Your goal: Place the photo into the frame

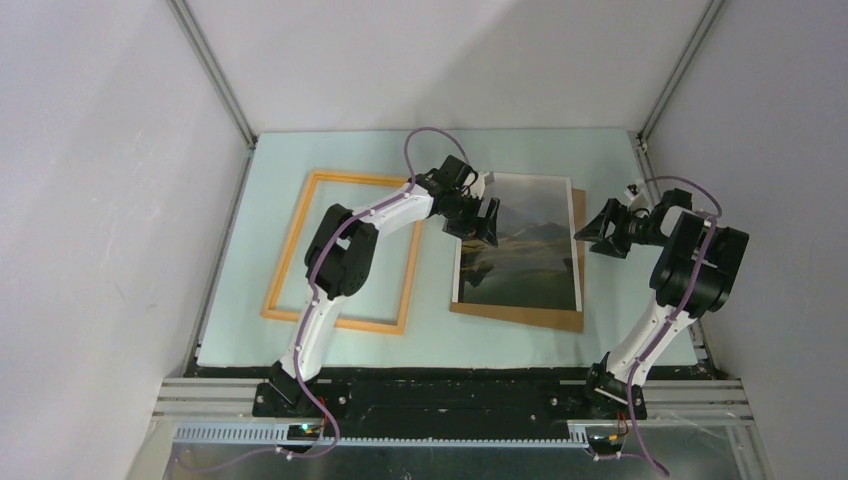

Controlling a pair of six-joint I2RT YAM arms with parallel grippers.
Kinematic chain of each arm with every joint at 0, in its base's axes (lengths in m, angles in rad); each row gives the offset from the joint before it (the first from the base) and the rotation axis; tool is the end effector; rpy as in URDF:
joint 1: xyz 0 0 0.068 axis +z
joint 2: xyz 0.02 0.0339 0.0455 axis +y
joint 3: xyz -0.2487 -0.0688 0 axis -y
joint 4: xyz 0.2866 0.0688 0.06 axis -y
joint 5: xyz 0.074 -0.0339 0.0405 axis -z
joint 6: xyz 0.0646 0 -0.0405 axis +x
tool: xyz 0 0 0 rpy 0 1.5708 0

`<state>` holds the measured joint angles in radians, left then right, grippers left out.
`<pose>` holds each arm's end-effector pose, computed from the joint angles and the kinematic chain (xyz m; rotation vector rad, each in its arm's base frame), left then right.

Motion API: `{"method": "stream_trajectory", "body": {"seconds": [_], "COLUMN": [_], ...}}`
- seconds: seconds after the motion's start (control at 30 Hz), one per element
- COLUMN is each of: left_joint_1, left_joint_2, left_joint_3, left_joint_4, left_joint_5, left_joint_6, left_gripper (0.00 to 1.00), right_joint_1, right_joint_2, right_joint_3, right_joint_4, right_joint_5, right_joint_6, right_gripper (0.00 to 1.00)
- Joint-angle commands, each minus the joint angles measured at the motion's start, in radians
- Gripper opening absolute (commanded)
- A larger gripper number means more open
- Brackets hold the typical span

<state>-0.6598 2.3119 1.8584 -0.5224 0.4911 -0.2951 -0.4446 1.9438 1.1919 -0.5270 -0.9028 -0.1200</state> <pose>0.4121 -0.3583 0.1169 0.6861 2.5893 -0.9707 0.3773 -0.1236 0.0840 0.2217 2.4251 1.0315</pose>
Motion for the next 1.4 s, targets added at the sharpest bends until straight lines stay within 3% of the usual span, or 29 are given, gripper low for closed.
{"method": "stream_trajectory", "body": {"seconds": [0.0, 0.4, 0.67, 1.03, 1.27, 1.37], "left_joint_1": [-0.071, -0.072, -0.072, -0.071, -0.053, -0.023], "left_joint_2": [0.021, 0.021, 0.019, -0.012, -0.052, -0.083], "left_joint_3": [0.003, 0.002, 0.001, -0.019, -0.042, -0.062], "left_joint_4": [0.086, 0.087, 0.086, 0.087, 0.086, 0.087], "left_joint_5": [0.129, 0.103, 0.099, 0.078, 0.078, 0.079], "left_joint_6": [0.000, 0.014, 0.018, 0.025, 0.024, 0.029], "left_gripper": [0.95, 0.96, 0.96, 0.95, 0.96, 0.97], "right_joint_1": [0.035, 0.024, 0.024, 0.022, 0.015, 0.015], "right_joint_2": [-0.011, -0.038, -0.026, -0.085, -0.121, -0.125], "right_joint_3": [-0.002, 0.044, 0.072, 0.071, 0.072, 0.072], "right_joint_4": [-0.187, -0.419, -0.540, -0.439, -0.365, -0.361], "right_joint_5": [-0.279, -0.434, -0.445, -0.328, -0.266, -0.261], "right_joint_6": [-0.094, -0.357, -0.459, -0.335, -0.246, -0.220], "right_gripper": [0.80, 0.75, 0.68, 0.36, 0.00, 0.00]}}
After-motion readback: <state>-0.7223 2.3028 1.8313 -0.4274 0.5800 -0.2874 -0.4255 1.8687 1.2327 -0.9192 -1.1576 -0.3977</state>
